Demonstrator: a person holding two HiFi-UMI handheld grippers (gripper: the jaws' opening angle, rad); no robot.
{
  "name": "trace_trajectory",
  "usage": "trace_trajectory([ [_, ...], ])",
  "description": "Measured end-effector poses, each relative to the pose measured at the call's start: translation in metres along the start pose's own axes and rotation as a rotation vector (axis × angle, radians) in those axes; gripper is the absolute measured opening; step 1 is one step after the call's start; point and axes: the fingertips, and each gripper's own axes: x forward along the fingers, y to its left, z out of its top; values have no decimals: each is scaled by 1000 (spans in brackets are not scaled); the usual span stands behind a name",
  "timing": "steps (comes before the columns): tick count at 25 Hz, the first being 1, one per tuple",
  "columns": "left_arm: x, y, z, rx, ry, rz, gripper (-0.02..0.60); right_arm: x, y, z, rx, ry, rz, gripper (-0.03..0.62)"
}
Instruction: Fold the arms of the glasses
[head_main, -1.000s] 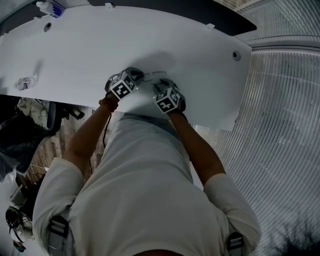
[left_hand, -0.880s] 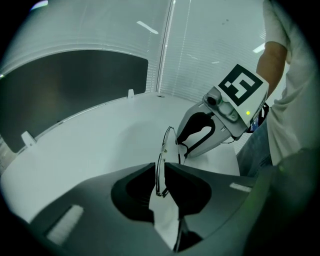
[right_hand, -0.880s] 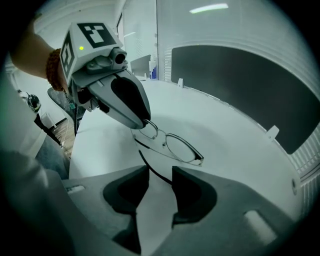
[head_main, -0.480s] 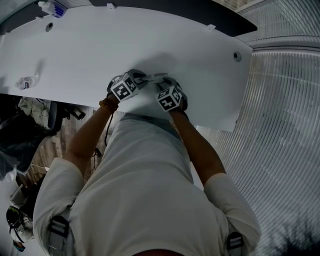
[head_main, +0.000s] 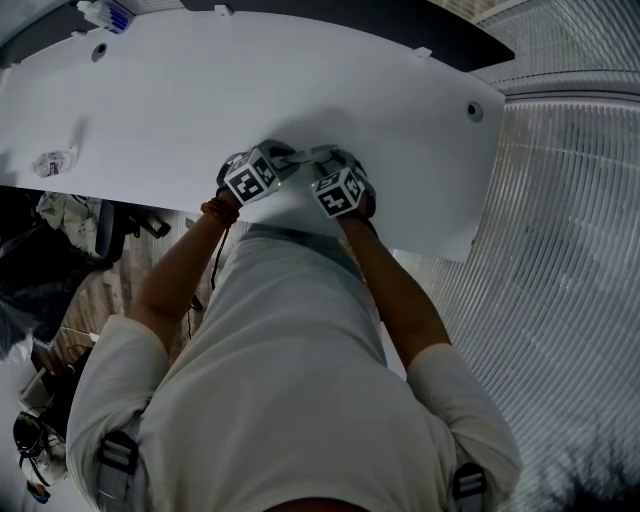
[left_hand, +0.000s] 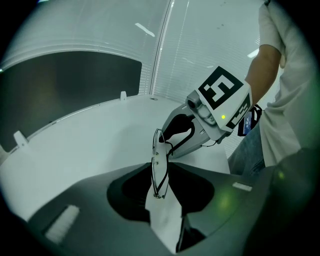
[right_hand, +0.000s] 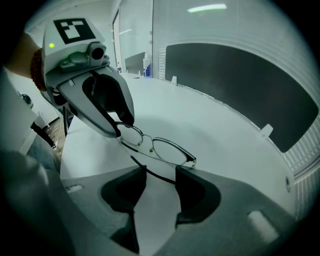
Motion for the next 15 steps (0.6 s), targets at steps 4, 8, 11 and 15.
trace_trajectory([
  [4,-3,-5,1,11,18,12,109,-1,-4,-3,-10,13,-47,210],
  [8,-1,-12,-1,16,32,33,104,-5,-9,-6,-42,23,-101,255],
  [11,3,-16,-1,21,28,45,101,-7,-11,-11,-52,23,-117,272],
  [15,5,-20,-1,32,28,52,98,-11,-9,-16,-49,27,-111,275],
])
